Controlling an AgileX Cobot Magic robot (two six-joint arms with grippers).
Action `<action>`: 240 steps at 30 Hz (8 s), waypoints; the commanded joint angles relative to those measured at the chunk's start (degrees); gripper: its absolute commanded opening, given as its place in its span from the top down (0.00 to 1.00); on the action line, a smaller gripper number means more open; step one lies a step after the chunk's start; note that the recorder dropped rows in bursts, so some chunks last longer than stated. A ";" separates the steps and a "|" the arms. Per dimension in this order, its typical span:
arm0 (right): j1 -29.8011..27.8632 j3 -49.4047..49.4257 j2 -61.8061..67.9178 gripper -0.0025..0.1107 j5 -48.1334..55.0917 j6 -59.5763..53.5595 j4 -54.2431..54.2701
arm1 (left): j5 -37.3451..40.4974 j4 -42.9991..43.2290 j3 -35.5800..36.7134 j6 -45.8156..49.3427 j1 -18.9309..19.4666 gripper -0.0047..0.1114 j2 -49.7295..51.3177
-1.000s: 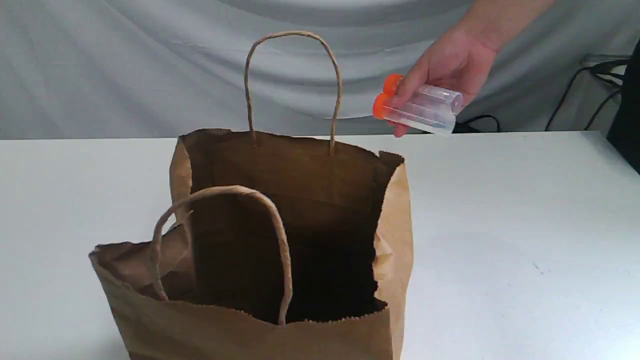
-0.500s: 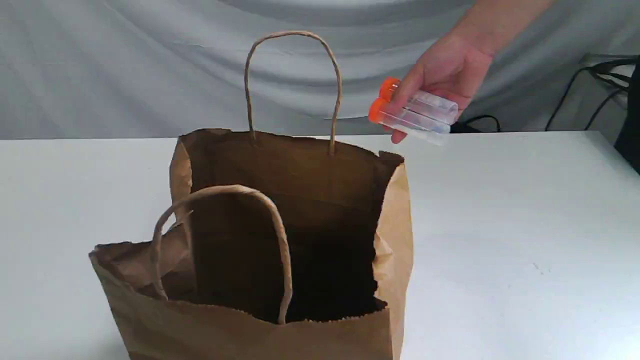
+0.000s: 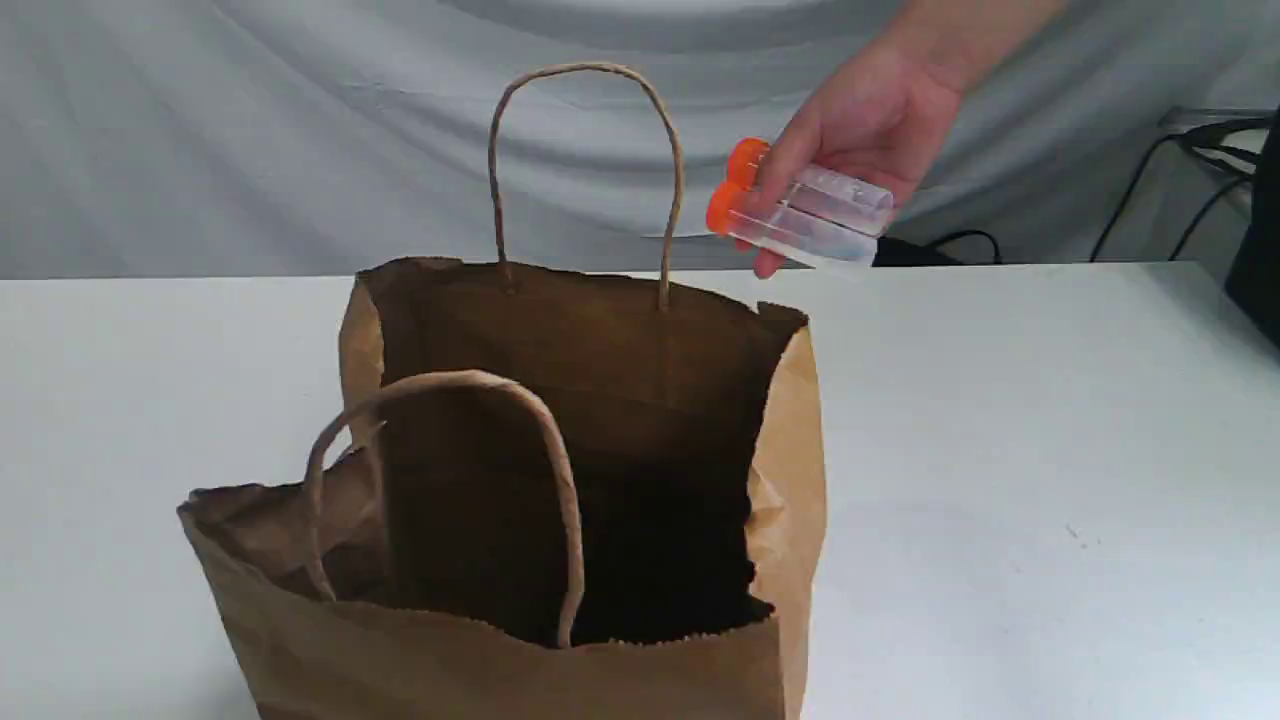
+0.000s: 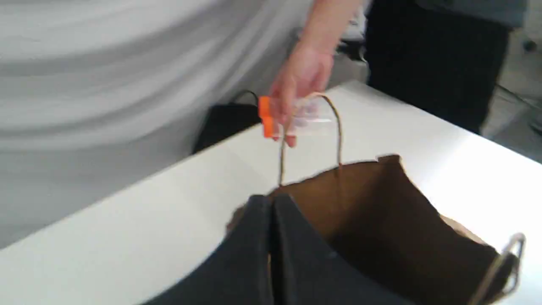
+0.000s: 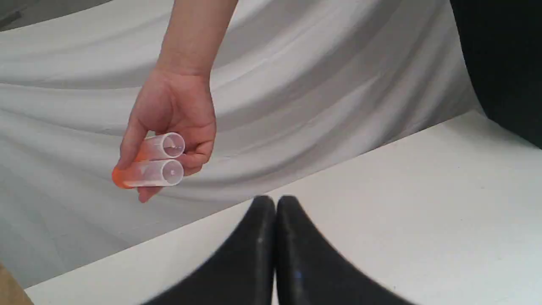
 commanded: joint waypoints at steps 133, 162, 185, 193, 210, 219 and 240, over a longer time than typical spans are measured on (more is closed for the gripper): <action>16.88 -85.91 84.20 0.46 56.56 -43.32 21.42 | -0.40 -2.21 7.47 10.98 -27.51 0.96 14.32; 22.54 -85.91 92.76 0.52 45.52 -55.96 28.70 | -1.49 -2.13 7.47 10.93 -27.51 0.96 14.32; 22.82 -85.91 92.76 0.43 56.23 -49.71 10.95 | -1.49 -2.13 7.47 10.93 -27.51 0.96 14.32; 23.67 -85.91 94.81 0.45 56.85 -49.28 9.90 | -1.63 -2.13 7.47 10.93 -27.51 0.96 14.32; 23.67 -85.91 96.91 0.98 56.83 -47.76 10.26 | -1.77 -2.13 7.47 9.95 -27.51 0.96 14.32; 19.81 -85.95 98.08 0.98 56.40 -43.52 26.47 | -1.68 -3.49 5.82 9.11 -27.51 0.96 14.01; 13.28 -85.95 113.91 0.98 65.75 -37.91 47.65 | -2.92 -2.33 -9.03 -2.23 -27.51 0.96 16.07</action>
